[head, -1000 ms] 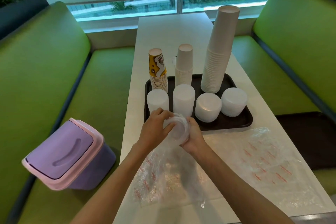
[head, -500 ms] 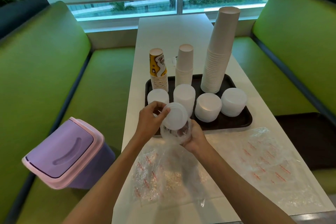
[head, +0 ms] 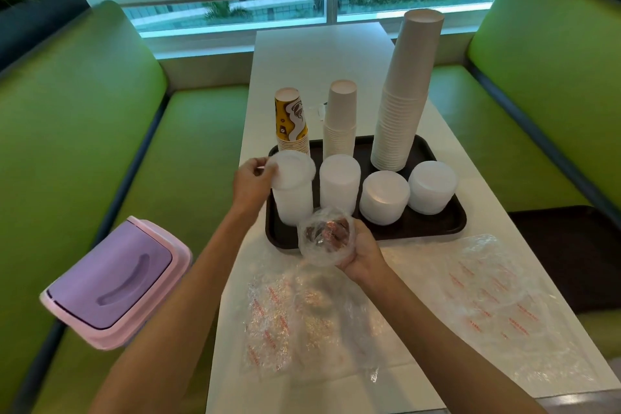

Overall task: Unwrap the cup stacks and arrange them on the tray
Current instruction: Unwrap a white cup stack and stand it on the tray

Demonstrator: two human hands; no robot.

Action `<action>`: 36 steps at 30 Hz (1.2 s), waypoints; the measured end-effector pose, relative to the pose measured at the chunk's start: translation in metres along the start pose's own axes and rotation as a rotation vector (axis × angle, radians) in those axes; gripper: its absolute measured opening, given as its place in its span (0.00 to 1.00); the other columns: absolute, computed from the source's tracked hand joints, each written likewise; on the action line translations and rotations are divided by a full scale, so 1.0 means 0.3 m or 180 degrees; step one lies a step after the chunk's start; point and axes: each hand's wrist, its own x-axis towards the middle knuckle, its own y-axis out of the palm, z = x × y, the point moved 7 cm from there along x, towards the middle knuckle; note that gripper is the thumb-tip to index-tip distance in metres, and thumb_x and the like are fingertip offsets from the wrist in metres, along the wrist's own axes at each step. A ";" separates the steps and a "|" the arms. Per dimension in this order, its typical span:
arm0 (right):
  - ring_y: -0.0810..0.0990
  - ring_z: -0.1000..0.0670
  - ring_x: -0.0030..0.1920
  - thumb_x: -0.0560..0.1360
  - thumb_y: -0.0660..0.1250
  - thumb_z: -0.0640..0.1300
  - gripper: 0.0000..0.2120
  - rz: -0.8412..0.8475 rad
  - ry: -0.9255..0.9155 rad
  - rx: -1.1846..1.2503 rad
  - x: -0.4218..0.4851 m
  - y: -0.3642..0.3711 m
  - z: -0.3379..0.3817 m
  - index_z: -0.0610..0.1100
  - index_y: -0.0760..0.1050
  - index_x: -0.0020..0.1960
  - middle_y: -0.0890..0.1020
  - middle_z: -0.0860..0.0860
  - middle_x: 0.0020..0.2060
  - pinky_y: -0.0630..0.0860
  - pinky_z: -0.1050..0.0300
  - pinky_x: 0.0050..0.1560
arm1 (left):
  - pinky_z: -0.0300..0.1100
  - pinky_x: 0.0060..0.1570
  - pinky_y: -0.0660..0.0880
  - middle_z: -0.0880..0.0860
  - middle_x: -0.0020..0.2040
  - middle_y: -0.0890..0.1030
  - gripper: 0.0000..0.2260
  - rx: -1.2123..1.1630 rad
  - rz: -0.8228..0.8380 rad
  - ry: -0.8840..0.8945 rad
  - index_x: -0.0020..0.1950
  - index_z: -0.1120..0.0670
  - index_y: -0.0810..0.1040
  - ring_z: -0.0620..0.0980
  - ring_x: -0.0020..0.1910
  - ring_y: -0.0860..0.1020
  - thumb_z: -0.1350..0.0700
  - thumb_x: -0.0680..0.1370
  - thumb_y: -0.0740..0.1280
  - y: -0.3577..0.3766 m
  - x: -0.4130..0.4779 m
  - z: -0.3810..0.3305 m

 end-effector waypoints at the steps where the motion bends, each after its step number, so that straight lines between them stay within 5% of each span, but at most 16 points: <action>1: 0.77 0.44 0.51 0.73 0.64 0.44 0.13 0.0036 0.0037 0.0024 0.002 -0.001 -0.002 0.39 0.77 0.54 0.79 0.42 0.48 0.73 0.48 0.58 | 0.39 0.38 0.71 0.55 0.48 0.77 0.10 0.0079 -0.0123 -0.0003 0.58 0.62 0.76 0.49 0.45 0.73 0.59 0.80 0.64 -0.007 0.025 -0.005; 6: 0.77 0.43 0.50 0.67 0.67 0.45 0.13 0.0094 0.0167 0.0088 -0.010 -0.011 -0.002 0.39 0.78 0.48 0.79 0.42 0.45 0.69 0.46 0.64 | 0.42 0.44 0.70 0.57 0.52 0.78 0.11 0.0766 -0.0263 -0.0073 0.59 0.62 0.76 0.53 0.48 0.75 0.58 0.80 0.63 0.024 0.081 0.022; 10: 0.76 0.42 0.55 0.70 0.66 0.44 0.13 0.0146 0.0163 0.0166 -0.013 -0.005 0.009 0.38 0.78 0.50 0.79 0.41 0.50 0.68 0.45 0.68 | 0.43 0.47 0.71 0.59 0.57 0.79 0.12 0.1367 -0.0235 0.0041 0.60 0.62 0.76 0.56 0.54 0.77 0.57 0.80 0.62 0.047 0.093 0.031; 13: 0.77 0.43 0.50 0.72 0.65 0.44 0.10 0.0198 0.0156 0.0206 -0.019 0.000 0.017 0.38 0.78 0.47 0.80 0.41 0.46 0.69 0.45 0.65 | 0.43 0.49 0.70 0.60 0.61 0.75 0.13 0.1795 -0.0233 0.0161 0.62 0.61 0.75 0.57 0.56 0.76 0.56 0.80 0.62 0.058 0.102 0.024; 18: 0.78 0.43 0.46 0.76 0.63 0.44 0.09 0.0108 0.0154 0.0173 -0.035 -0.007 0.022 0.38 0.78 0.45 0.80 0.42 0.42 0.72 0.47 0.58 | 0.49 0.59 0.69 0.60 0.66 0.68 0.18 0.2026 -0.0196 0.0528 0.69 0.58 0.69 0.58 0.65 0.68 0.51 0.81 0.59 0.074 0.079 0.010; 23: 0.77 0.44 0.44 0.78 0.60 0.42 0.10 0.0103 0.0133 0.0183 -0.041 -0.001 0.031 0.38 0.77 0.44 0.80 0.42 0.40 0.73 0.48 0.55 | 0.58 0.68 0.63 0.59 0.75 0.56 0.31 0.2530 0.0611 0.0903 0.77 0.52 0.56 0.59 0.74 0.55 0.40 0.78 0.60 0.147 0.039 0.035; 29: 0.77 0.42 0.49 0.65 0.67 0.43 0.10 0.0281 0.0086 0.0107 -0.007 -0.004 0.029 0.38 0.81 0.42 0.80 0.41 0.44 0.67 0.45 0.68 | 0.59 0.66 0.64 0.58 0.77 0.52 0.31 0.2961 0.0887 0.0971 0.78 0.50 0.52 0.61 0.74 0.55 0.39 0.79 0.57 0.181 0.033 0.072; 36: 0.77 0.45 0.41 0.72 0.63 0.40 0.08 0.0196 0.0042 0.0126 -0.029 -0.010 0.041 0.39 0.78 0.38 0.79 0.43 0.37 0.73 0.49 0.57 | 0.56 0.59 0.71 0.60 0.73 0.59 0.32 0.3526 0.0982 0.1360 0.77 0.50 0.53 0.62 0.68 0.65 0.39 0.78 0.58 0.181 0.051 0.061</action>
